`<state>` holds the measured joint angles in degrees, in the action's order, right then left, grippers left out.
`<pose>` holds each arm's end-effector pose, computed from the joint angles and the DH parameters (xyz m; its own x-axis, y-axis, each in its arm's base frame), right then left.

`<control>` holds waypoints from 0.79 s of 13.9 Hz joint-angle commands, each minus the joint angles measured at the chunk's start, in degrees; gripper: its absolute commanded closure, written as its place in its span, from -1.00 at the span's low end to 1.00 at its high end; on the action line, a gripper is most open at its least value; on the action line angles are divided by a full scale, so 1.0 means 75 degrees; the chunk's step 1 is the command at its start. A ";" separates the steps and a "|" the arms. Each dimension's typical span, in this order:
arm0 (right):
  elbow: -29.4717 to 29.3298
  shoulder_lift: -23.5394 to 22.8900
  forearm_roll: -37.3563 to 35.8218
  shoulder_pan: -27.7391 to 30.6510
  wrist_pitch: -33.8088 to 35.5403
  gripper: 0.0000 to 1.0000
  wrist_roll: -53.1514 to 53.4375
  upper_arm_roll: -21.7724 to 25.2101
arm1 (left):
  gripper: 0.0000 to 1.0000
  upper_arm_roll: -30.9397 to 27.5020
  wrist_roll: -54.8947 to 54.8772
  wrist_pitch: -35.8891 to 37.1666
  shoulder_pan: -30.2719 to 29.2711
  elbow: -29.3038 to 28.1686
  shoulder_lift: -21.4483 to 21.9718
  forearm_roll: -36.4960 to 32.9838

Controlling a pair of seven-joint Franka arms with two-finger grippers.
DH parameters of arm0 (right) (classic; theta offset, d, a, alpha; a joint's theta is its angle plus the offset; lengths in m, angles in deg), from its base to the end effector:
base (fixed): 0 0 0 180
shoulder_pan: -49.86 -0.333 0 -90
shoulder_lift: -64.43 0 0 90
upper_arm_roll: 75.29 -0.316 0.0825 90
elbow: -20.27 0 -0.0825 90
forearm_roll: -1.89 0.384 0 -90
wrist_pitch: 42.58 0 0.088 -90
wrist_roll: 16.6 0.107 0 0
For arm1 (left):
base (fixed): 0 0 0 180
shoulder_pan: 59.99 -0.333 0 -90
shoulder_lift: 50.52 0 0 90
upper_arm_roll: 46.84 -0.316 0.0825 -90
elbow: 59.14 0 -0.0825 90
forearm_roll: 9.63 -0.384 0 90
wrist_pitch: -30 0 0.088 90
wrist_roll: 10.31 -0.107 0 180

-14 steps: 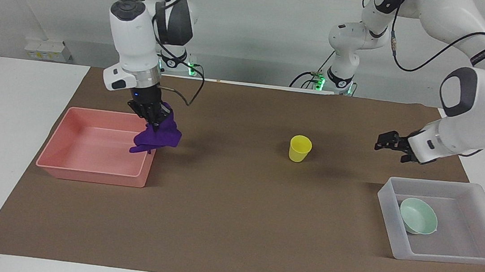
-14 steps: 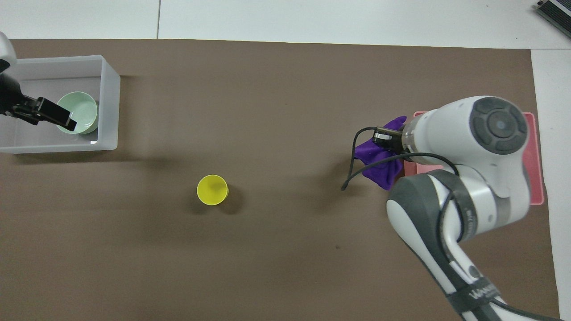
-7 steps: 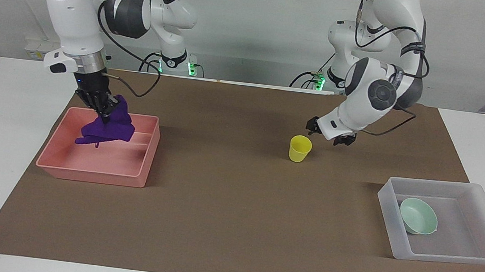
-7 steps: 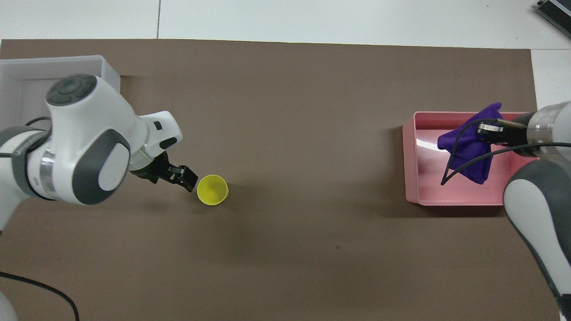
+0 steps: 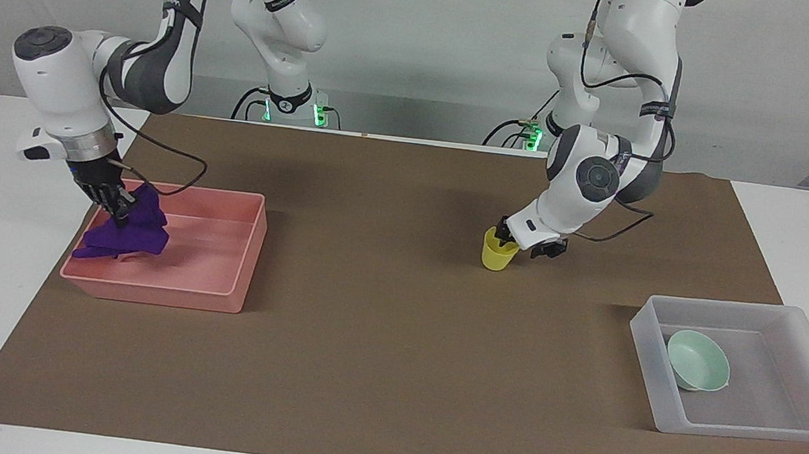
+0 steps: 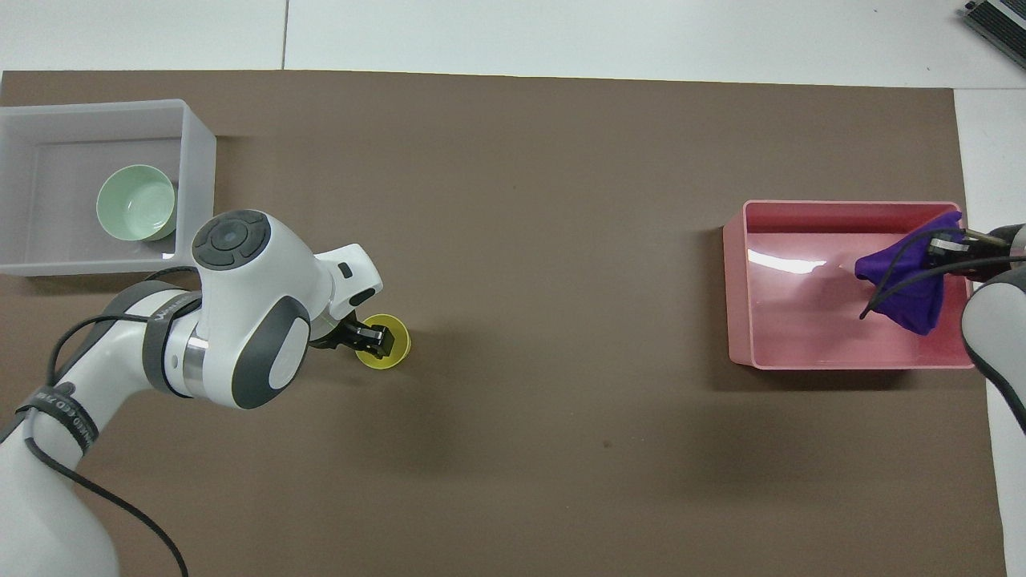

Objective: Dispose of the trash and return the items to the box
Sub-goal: 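Grasp the yellow cup with the left gripper while the right gripper releases the cloth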

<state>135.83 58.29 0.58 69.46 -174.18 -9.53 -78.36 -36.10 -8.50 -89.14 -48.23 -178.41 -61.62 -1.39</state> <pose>0.5662 -0.1692 0.4166 0.9074 -0.3833 0.1724 -0.3879 -0.9217 -0.0076 0.5093 -0.2172 0.3217 0.9375 -0.2832 -0.2022 -0.2588 -0.9559 0.1386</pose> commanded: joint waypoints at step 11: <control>0.0331 -0.0096 0.0057 -0.0457 -0.0068 0.64 -0.0052 -0.0129 | 1.00 -0.0413 -0.0309 0.2804 -0.0955 0.3442 -0.0184 -0.1061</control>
<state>137.09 56.40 0.66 65.51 -174.71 -9.53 -79.11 -39.18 -8.65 -74.83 -52.00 -160.31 -62.37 -6.56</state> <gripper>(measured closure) 0.938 0.969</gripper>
